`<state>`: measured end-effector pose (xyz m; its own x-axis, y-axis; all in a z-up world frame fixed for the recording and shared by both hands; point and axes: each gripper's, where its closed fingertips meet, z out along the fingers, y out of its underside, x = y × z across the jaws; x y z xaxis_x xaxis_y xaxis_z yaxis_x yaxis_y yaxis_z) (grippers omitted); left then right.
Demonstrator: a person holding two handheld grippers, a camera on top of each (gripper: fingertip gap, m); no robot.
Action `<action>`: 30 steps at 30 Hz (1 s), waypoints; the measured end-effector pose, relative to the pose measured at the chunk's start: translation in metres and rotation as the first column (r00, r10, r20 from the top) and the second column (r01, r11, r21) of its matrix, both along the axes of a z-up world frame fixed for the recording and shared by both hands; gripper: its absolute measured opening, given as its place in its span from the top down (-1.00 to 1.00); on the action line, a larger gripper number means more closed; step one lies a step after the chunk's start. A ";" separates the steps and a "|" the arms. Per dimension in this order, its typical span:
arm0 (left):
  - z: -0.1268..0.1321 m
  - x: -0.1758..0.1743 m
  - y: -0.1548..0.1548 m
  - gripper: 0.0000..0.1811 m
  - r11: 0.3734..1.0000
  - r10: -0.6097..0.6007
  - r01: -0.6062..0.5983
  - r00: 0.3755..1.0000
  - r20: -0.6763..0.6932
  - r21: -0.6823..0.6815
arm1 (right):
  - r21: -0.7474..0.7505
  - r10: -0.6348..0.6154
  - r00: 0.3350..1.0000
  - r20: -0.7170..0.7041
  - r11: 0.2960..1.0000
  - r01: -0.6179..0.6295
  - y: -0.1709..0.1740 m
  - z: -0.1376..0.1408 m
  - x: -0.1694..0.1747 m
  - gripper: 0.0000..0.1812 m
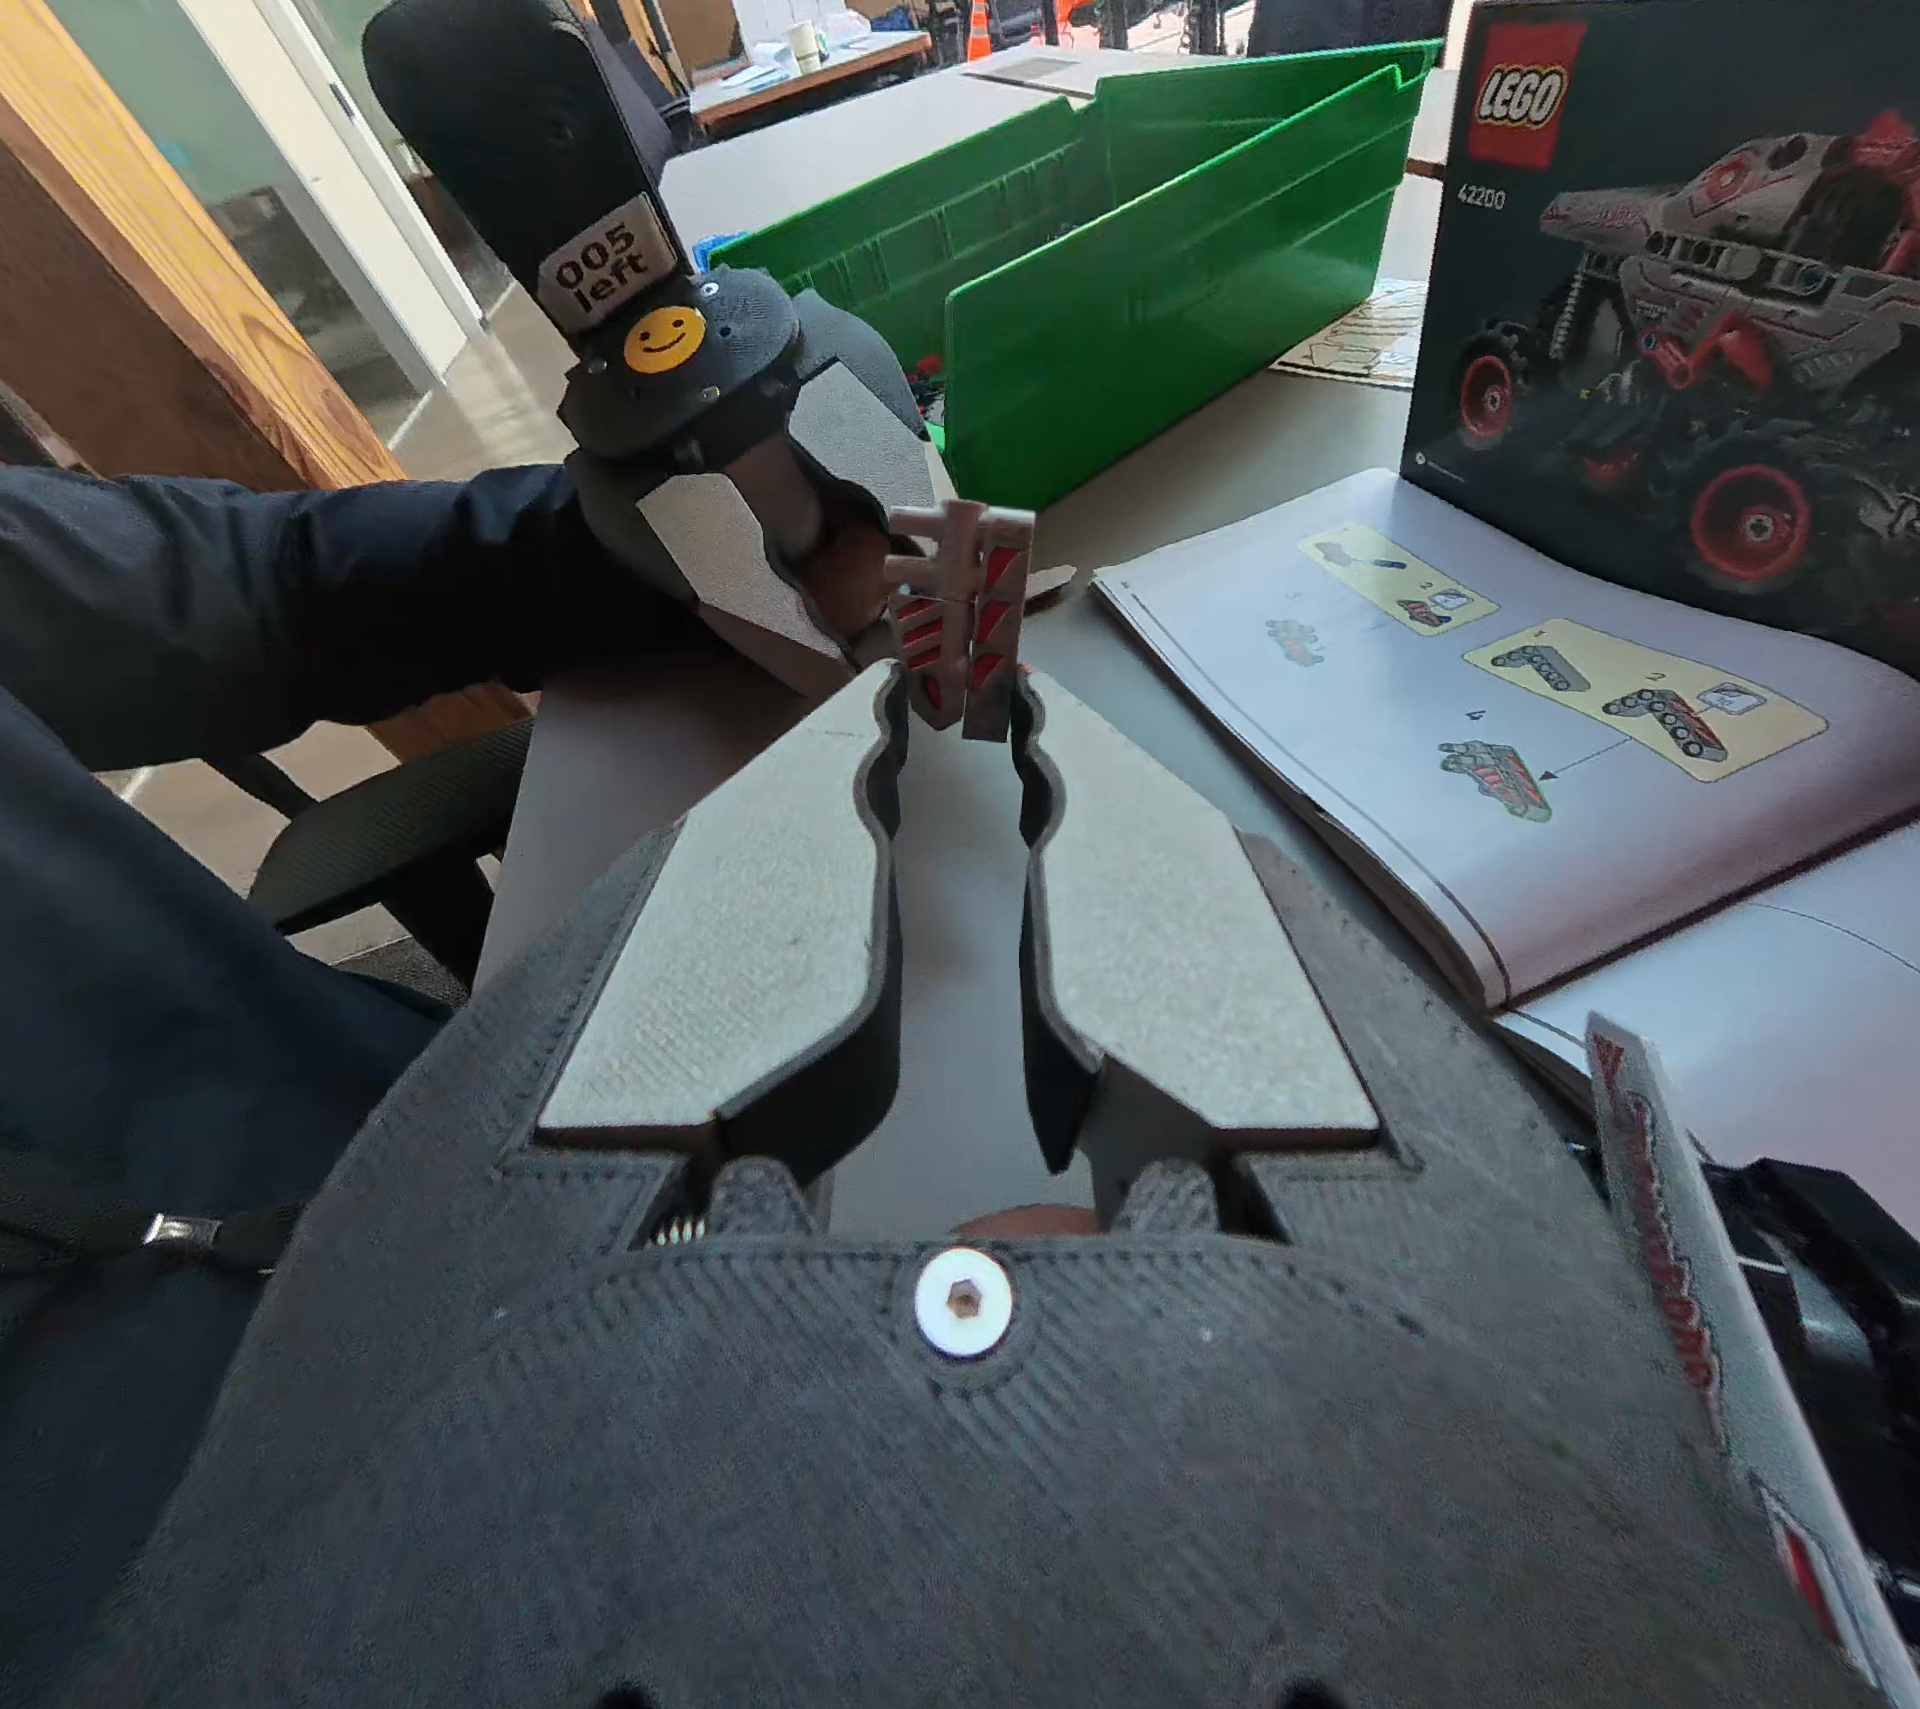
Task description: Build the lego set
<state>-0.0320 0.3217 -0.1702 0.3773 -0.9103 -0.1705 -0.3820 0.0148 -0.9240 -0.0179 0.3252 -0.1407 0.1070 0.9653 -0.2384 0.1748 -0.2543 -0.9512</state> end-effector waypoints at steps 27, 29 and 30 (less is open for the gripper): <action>-0.007 0.027 0.023 0.67 0.924 0.091 -0.019 0.981 -0.169 0.382 | -0.045 -0.078 0.971 0.226 0.995 0.091 -0.004 -0.044 0.002 0.82; -0.010 0.028 0.024 0.73 0.916 0.105 -0.018 0.975 -0.194 0.401 | -0.061 -0.087 0.973 0.214 0.993 0.103 -0.003 -0.043 0.004 0.82; -0.010 0.028 0.023 0.72 0.911 0.108 -0.017 0.974 -0.197 0.412 | -0.078 -0.080 0.976 0.201 0.992 0.097 -0.004 -0.041 0.005 0.82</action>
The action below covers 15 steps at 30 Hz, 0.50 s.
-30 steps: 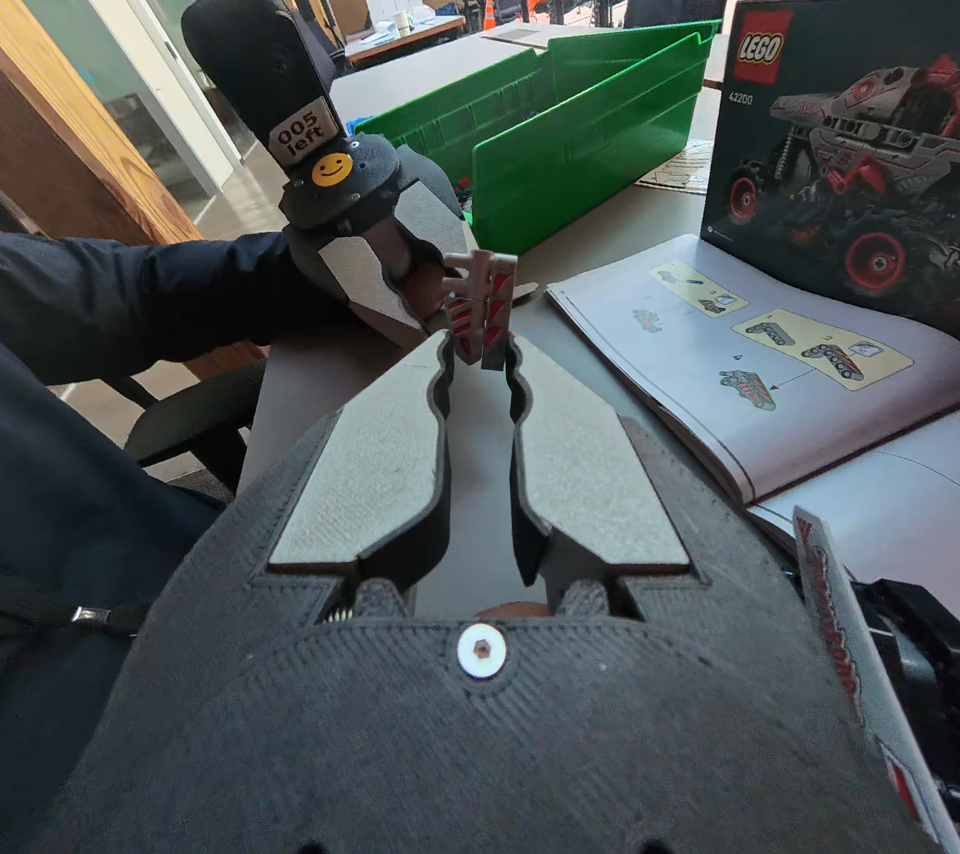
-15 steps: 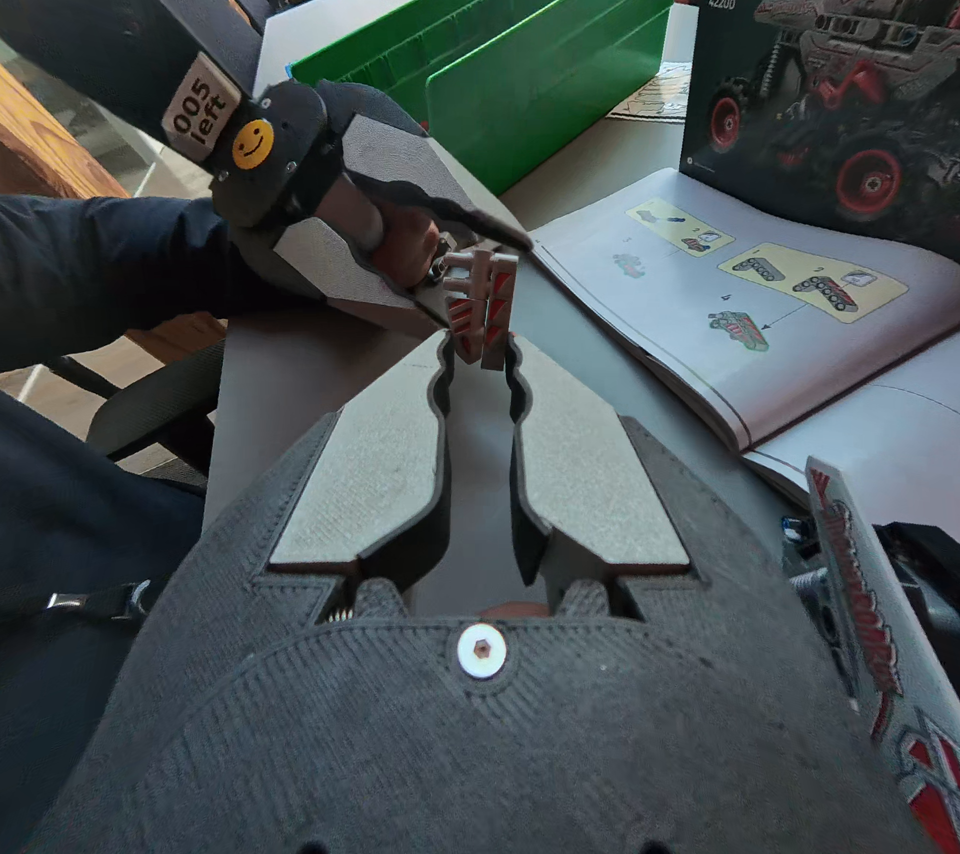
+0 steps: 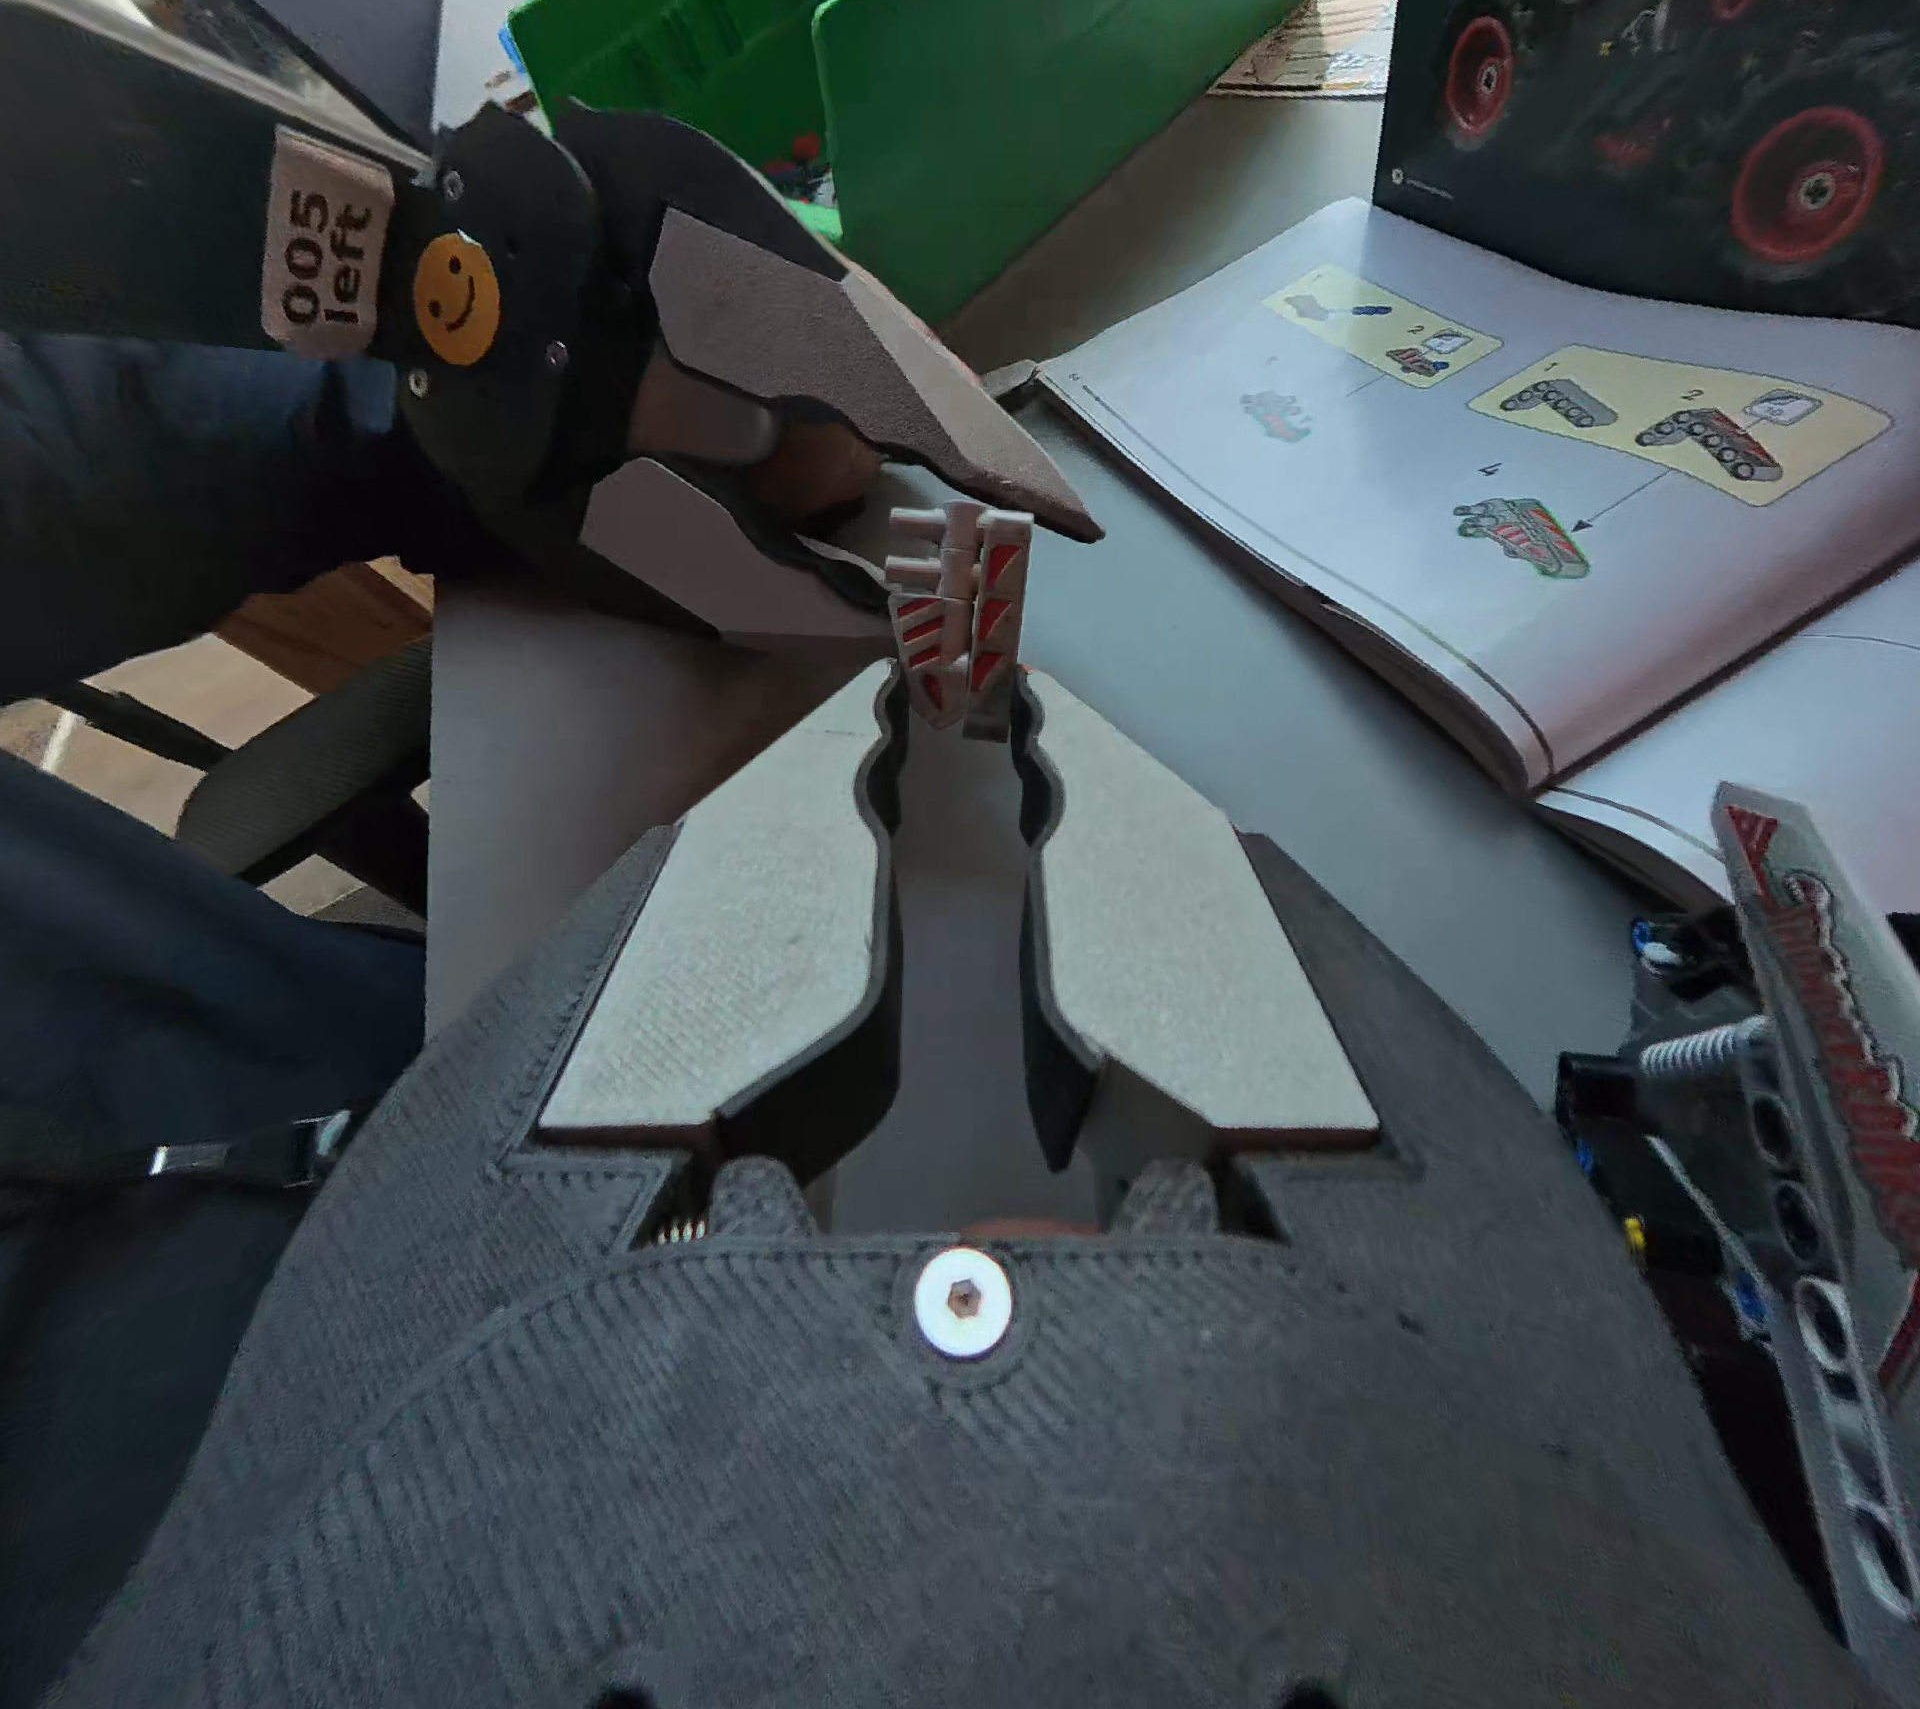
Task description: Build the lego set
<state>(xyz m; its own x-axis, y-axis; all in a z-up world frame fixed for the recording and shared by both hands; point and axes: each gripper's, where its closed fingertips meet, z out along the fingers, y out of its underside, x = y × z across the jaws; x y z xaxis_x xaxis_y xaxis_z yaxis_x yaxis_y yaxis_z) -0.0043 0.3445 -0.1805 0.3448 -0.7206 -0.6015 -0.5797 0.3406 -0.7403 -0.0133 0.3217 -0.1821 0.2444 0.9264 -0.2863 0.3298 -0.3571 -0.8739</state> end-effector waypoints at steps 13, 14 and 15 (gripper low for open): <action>-0.001 -0.009 0.002 0.94 0.999 0.022 -0.022 1.000 -0.002 -0.027 | 0.093 0.058 0.997 0.043 0.994 -0.062 -0.011 -0.001 -0.003 0.71; -0.001 -0.009 0.002 0.94 0.999 0.025 -0.025 1.000 0.000 -0.027 | 0.126 0.047 0.998 0.040 0.991 -0.052 -0.009 0.002 -0.002 0.70; 0.000 -0.010 0.002 0.94 0.999 0.027 -0.027 1.000 0.005 -0.026 | 0.153 0.038 0.999 0.038 0.987 -0.044 -0.008 0.004 -0.001 0.69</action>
<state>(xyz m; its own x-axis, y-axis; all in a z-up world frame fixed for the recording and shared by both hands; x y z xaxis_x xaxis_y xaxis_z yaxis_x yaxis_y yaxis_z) -0.0140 0.3469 -0.1806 0.3674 -0.7266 -0.5805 -0.5842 0.3054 -0.7520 -0.0144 0.3141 -0.1778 0.2125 0.9683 -0.1314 0.3725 -0.2046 -0.9052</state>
